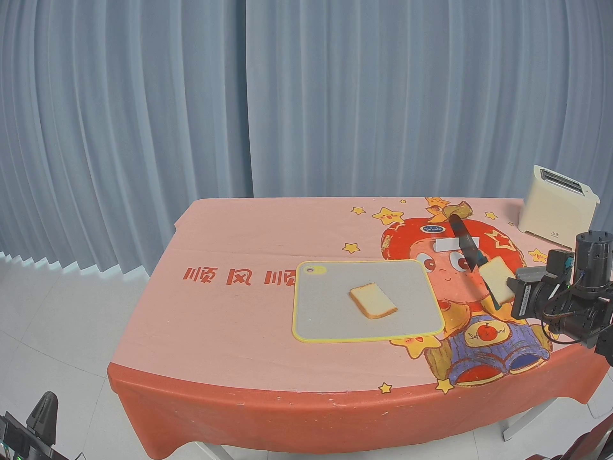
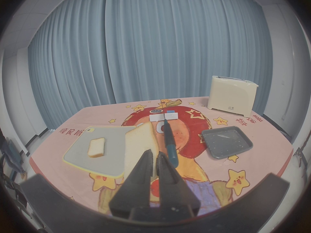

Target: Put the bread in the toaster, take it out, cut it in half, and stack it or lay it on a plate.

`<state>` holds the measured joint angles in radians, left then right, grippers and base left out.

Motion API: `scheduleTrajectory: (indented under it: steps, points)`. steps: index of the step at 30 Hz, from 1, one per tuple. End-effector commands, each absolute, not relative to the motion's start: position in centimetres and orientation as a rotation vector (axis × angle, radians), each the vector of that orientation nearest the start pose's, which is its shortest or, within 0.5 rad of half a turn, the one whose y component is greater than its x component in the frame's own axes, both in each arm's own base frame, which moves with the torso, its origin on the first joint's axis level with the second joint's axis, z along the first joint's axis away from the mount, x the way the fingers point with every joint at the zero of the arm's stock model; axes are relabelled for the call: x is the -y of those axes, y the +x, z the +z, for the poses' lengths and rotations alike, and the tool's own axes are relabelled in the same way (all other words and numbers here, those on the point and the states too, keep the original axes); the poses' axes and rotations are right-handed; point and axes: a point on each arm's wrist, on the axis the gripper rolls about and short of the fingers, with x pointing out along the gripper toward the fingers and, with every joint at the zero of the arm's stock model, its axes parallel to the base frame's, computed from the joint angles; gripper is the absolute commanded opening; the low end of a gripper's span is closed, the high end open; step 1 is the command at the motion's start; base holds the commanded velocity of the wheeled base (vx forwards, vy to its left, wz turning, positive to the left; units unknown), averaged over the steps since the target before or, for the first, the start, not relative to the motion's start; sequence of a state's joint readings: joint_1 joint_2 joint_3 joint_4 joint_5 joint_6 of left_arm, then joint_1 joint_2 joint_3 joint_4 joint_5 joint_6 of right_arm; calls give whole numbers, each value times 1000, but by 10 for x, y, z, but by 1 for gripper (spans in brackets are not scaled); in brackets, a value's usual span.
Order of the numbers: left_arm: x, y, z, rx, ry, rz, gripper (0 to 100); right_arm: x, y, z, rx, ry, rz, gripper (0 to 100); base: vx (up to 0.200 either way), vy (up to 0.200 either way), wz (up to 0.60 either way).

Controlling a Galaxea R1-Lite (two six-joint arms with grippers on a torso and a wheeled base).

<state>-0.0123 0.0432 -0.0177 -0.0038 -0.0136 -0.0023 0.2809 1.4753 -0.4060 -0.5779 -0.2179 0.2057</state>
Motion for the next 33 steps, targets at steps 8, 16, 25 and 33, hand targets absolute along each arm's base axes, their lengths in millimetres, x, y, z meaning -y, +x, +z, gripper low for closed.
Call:
scheduleTrajectory:
  steps: [8,16,25,33]
  points:
    - [0,-19,77,-40,-3,-26,0,-53,205,133,-480,83,1,0,0,-200,0]
    - [0,-19,77,-40,-3,-26,0,-53,206,132,-481,80,-25,0,0,-175,0]
    - [0,-19,77,-40,-3,-26,0,-54,210,125,-512,99,-42,0,0,0,0]
    - [0,-19,77,-40,-2,-26,0,-53,220,115,-548,139,-82,0,0,0,0]
